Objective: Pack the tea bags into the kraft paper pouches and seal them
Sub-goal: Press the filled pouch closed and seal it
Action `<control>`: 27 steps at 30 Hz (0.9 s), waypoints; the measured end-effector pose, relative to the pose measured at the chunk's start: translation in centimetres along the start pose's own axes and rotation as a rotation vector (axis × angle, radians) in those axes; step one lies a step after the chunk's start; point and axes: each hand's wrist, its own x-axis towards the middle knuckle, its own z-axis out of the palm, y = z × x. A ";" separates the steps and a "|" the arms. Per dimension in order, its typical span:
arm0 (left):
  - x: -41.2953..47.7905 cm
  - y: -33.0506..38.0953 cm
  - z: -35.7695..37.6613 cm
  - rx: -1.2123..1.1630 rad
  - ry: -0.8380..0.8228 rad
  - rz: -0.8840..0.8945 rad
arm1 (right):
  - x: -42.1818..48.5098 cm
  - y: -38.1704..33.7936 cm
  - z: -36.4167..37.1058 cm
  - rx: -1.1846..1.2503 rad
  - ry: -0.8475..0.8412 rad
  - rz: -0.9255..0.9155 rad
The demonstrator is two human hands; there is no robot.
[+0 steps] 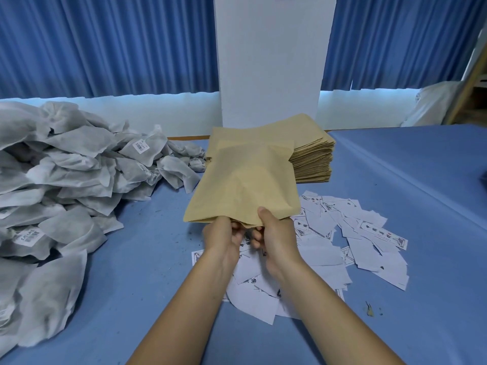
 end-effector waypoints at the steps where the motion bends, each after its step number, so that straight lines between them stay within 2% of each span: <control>1: 0.2 0.1 -0.1 -0.024 -0.018 -0.006 | 0.0 0.0 -0.1 -0.002 -0.005 0.017; 7: 0.0 0.9 -0.2 -0.196 -0.150 -0.025 | 0.2 -0.5 -0.7 0.141 -0.013 0.058; 9: -0.4 0.9 0.0 -0.183 -0.211 0.004 | -0.1 -0.4 -0.8 0.130 -0.018 0.044; 13: -1.4 1.0 0.1 -0.060 -0.289 0.092 | -0.1 -0.6 -0.9 0.106 -0.054 0.071; 16: -2.5 1.3 -0.2 0.048 -0.389 0.118 | 0.3 -1.0 -1.4 0.119 -0.019 0.013; 21: -3.1 2.3 -0.7 0.300 -0.511 -0.012 | 0.3 -1.0 -2.0 0.144 -0.021 0.042; 24: -2.9 2.2 -0.7 0.342 -0.451 -0.077 | 0.4 -1.1 -1.8 0.126 -0.045 0.052; 27: -2.3 1.9 -0.9 0.139 -0.245 -0.019 | 0.4 -1.1 -1.7 0.197 -0.085 0.100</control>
